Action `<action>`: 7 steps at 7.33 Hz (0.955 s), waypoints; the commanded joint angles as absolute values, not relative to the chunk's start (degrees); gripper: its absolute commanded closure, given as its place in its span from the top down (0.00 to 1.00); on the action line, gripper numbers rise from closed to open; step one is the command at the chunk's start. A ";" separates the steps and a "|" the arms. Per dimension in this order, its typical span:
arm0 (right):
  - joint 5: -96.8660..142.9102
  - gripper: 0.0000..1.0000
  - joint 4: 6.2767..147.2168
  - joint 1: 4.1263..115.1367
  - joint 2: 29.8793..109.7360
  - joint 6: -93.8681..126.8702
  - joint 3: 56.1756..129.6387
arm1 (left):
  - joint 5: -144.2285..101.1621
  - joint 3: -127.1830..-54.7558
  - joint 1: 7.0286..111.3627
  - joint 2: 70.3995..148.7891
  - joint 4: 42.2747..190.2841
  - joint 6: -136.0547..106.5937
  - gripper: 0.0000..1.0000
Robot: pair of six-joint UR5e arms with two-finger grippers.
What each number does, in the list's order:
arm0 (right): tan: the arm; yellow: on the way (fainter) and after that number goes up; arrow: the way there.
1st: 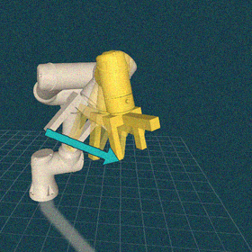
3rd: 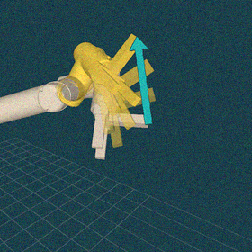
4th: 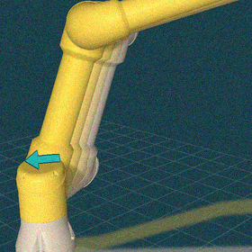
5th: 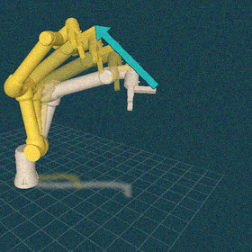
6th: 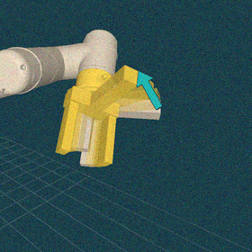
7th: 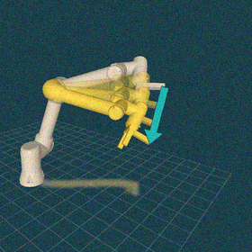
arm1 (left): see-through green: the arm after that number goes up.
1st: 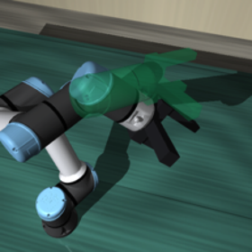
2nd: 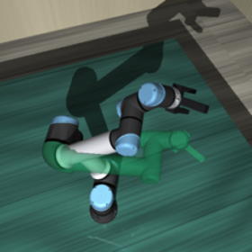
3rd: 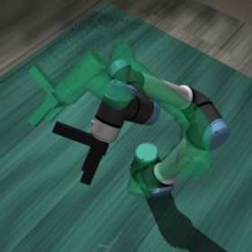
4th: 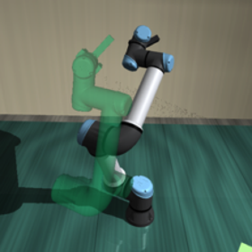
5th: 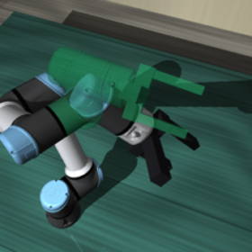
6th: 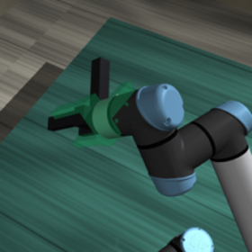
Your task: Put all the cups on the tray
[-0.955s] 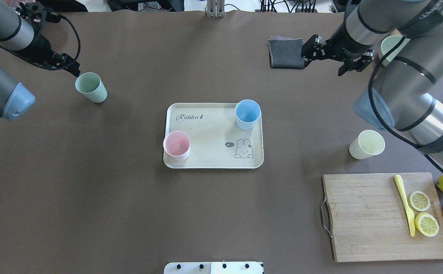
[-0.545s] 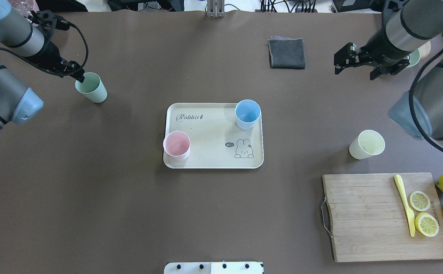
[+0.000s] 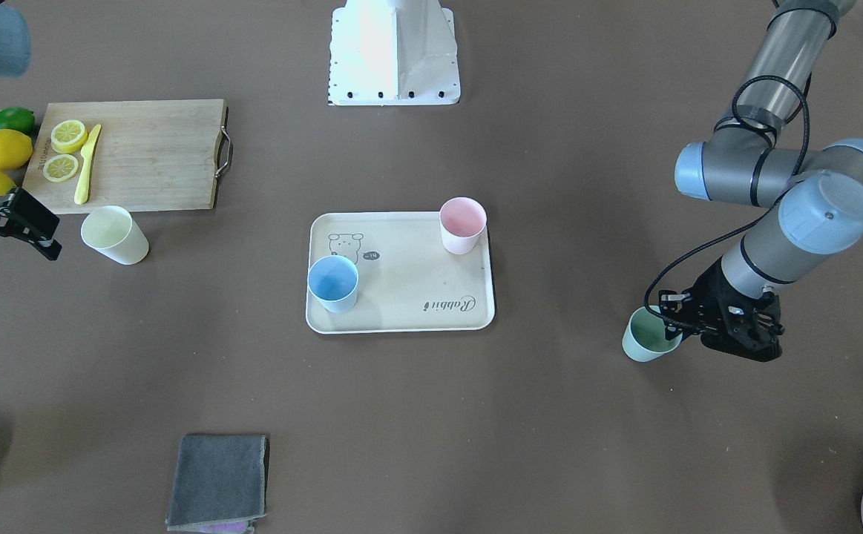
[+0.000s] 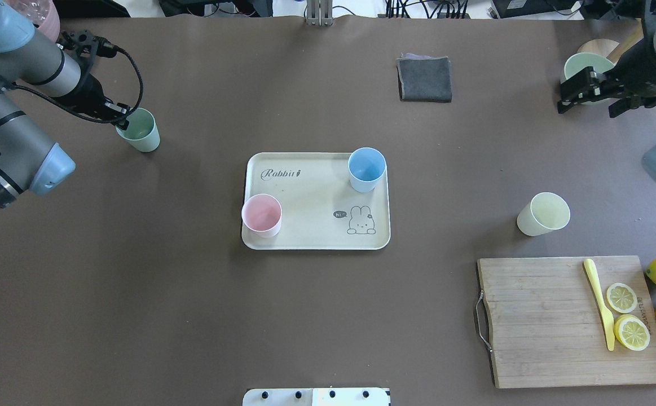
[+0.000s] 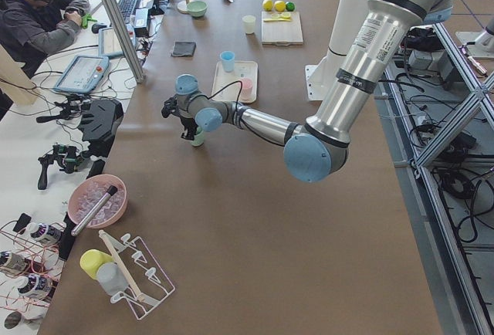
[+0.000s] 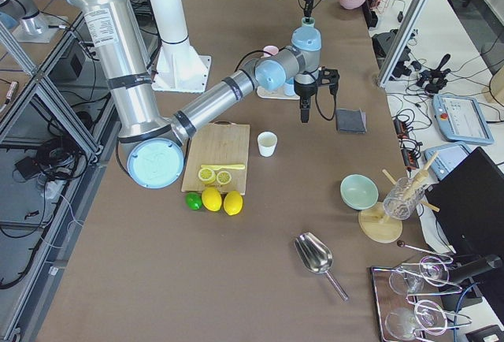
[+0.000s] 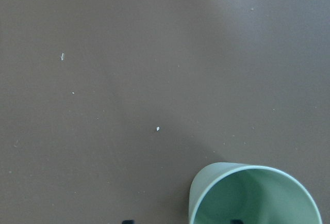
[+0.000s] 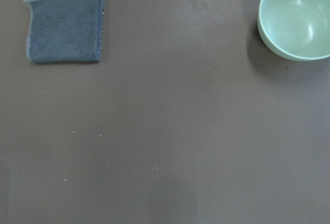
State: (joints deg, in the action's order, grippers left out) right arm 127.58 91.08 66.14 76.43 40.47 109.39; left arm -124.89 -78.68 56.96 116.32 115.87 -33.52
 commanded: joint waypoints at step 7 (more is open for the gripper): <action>126.39 0.99 80.95 68.82 88.07 32.96 105.56 | -119.45 -84.20 42.11 126.99 114.43 -60.10 0.00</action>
State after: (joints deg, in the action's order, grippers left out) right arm 126.48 81.40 68.86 87.99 32.42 105.78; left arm -121.11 -84.09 44.46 125.64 114.51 -57.38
